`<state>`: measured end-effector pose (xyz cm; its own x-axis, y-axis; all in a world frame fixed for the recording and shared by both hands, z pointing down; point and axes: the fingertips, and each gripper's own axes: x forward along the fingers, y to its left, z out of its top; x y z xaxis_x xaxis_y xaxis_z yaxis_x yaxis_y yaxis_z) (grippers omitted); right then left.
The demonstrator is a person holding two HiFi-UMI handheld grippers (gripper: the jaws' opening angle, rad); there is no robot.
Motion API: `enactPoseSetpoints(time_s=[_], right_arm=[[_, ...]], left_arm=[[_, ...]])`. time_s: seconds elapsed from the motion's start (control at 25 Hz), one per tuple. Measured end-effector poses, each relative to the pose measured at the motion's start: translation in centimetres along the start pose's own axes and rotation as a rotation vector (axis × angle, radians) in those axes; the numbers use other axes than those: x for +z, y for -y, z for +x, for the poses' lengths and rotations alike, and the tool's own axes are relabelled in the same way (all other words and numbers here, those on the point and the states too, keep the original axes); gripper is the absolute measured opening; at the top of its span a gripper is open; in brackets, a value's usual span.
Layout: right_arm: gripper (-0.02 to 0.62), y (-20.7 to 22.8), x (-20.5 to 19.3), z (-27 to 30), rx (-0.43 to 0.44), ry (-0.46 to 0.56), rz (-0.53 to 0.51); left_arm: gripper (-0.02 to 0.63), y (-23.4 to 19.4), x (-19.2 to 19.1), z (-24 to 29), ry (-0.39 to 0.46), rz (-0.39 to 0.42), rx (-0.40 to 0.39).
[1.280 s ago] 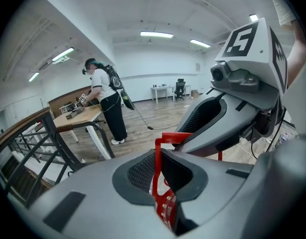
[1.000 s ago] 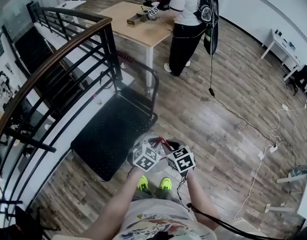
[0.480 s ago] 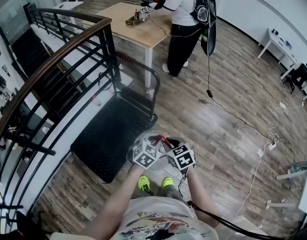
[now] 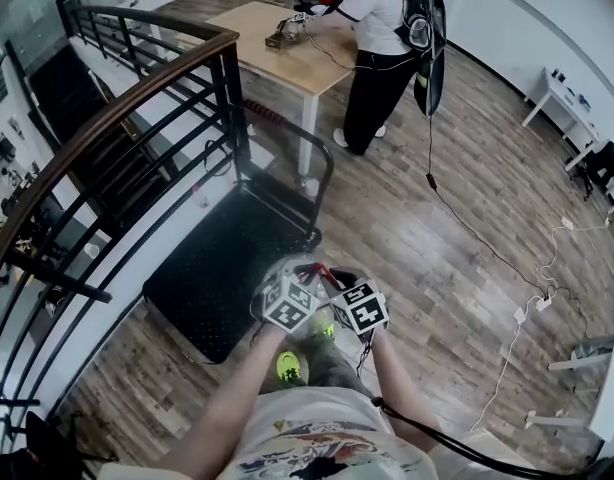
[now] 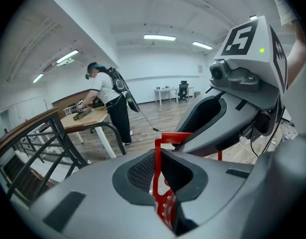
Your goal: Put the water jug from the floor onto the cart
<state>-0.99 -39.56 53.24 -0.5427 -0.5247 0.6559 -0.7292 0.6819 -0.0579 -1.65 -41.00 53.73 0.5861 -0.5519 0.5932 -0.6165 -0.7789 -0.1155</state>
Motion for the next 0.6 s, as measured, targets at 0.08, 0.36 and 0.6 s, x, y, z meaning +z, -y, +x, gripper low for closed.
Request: enactPoseSetpoints(time_s=[0.08, 0.36, 0.6], right_arm=[[0.061, 0.1, 0.7, 1.1, 0.018, -0.003, -0.012], [0.061, 1.0, 3.7, 5.1, 0.105, -0.005, -0.056], [0.061, 2.5, 6.5, 9.6, 0.189, -0.017, -0.089]], left_arm=[[0.037, -1.3, -0.3, 0.2, -0.003, -0.018, 0.016], [0.037, -6.3, -0.9, 1.1, -0.030, -0.072, 0.090], [0.037, -11.5, -1.7, 2.6, -0.072, -0.122, 0.155]])
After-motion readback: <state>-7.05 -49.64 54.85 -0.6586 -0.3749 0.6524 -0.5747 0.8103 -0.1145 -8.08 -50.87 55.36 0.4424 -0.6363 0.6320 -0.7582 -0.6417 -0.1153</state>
